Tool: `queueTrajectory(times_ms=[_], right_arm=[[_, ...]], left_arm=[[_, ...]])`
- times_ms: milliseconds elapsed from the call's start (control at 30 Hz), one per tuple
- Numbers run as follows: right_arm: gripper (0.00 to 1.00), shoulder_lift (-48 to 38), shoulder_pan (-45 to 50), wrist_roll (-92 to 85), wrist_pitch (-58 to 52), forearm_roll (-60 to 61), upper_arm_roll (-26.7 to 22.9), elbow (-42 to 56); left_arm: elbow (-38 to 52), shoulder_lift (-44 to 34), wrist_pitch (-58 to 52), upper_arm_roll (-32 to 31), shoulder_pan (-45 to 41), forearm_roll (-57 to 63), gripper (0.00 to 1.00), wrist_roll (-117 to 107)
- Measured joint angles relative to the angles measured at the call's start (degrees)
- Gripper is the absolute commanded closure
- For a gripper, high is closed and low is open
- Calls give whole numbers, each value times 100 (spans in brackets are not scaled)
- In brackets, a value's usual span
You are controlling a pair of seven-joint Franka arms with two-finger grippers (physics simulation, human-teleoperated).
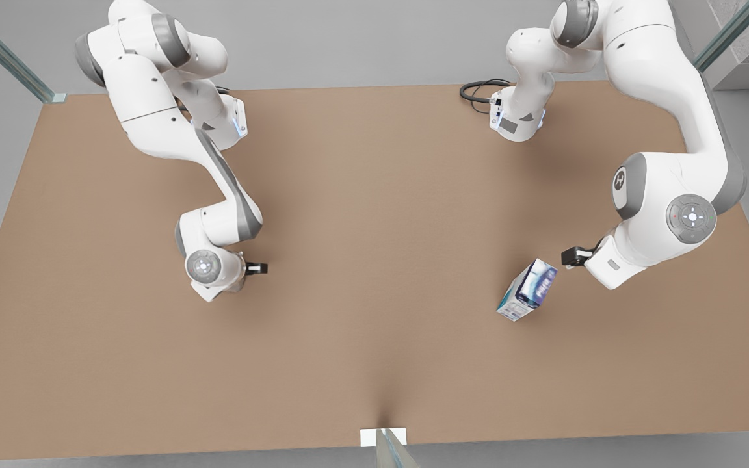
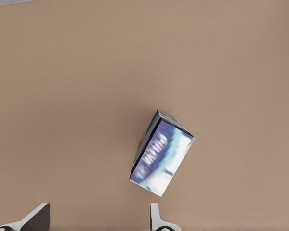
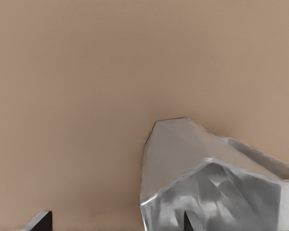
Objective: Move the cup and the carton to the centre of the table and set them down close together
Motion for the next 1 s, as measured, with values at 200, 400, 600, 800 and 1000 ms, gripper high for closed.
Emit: queueTrajectory(times_ms=[200,400,600,800,1000], right_arm=[[9,70,-4,0,131,0,-31,-20],[65,106,-3,0,128,0,-37,-12],[79,35,-56,-26,45,0,-40,6],[79,41,-57,-2,40,1,-48,29],[79,18,-56,-21,-15,25,-146,55]], left_arm=[[0,17,0,0,0,-1,0,9],[7,53,0,0,0,-33,0,16],[21,-26,0,0,-9,-36,0,26],[18,-9,70,0,-2,-34,0,44],[18,0,70,0,0,-35,0,53]])
